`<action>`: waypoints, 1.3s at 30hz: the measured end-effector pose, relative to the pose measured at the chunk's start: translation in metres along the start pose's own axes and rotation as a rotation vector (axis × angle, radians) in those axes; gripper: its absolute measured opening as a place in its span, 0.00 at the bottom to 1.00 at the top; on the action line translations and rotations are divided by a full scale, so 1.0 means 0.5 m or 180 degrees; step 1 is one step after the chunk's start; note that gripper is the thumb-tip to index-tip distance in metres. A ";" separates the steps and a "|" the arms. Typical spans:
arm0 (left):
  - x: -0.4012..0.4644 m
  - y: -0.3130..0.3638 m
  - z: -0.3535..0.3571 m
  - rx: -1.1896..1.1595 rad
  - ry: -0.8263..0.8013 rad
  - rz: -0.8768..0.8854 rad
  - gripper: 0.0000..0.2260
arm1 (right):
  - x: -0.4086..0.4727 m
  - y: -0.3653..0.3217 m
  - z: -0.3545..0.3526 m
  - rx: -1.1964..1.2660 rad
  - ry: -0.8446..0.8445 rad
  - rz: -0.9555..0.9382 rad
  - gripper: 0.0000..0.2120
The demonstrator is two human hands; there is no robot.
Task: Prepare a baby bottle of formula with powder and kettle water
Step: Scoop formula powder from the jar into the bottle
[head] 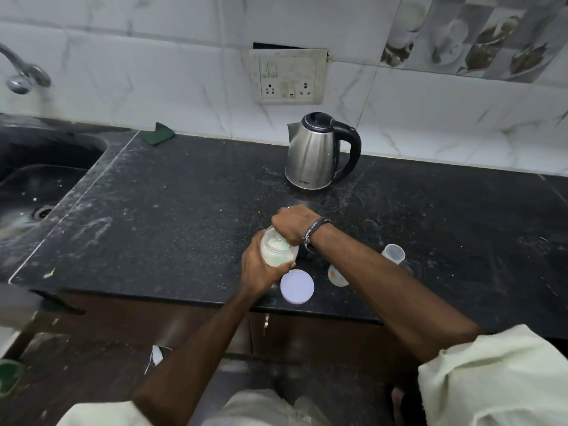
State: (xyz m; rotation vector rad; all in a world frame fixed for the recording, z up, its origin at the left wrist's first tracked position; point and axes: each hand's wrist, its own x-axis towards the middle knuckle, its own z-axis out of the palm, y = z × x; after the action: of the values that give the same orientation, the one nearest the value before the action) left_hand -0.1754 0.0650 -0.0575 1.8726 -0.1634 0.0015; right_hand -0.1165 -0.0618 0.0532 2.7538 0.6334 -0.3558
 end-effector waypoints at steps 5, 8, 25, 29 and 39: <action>-0.002 -0.017 -0.006 -0.0069 0.0009 -0.0082 0.43 | -0.005 0.003 -0.018 0.0608 0.0063 0.0115 0.15; -0.001 -0.016 -0.006 -0.0069 0.0023 -0.0062 0.44 | -0.012 0.004 -0.021 0.0829 0.0358 0.0214 0.12; 0.004 -0.039 -0.001 -0.0115 0.0037 -0.0036 0.43 | 0.004 -0.008 0.040 0.1905 0.0361 0.0480 0.21; 0.005 -0.037 -0.003 -0.0090 0.0012 0.0007 0.41 | 0.005 0.014 0.045 0.2299 0.0345 0.0561 0.20; -0.002 -0.021 -0.006 -0.0043 -0.0013 0.0041 0.39 | -0.040 0.064 0.044 0.2720 0.0501 0.0679 0.16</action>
State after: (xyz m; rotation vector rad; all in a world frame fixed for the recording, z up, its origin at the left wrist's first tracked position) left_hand -0.1748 0.0709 -0.0664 1.8581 -0.1779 0.0053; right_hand -0.1232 -0.1045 0.0460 3.6496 0.2282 -0.4372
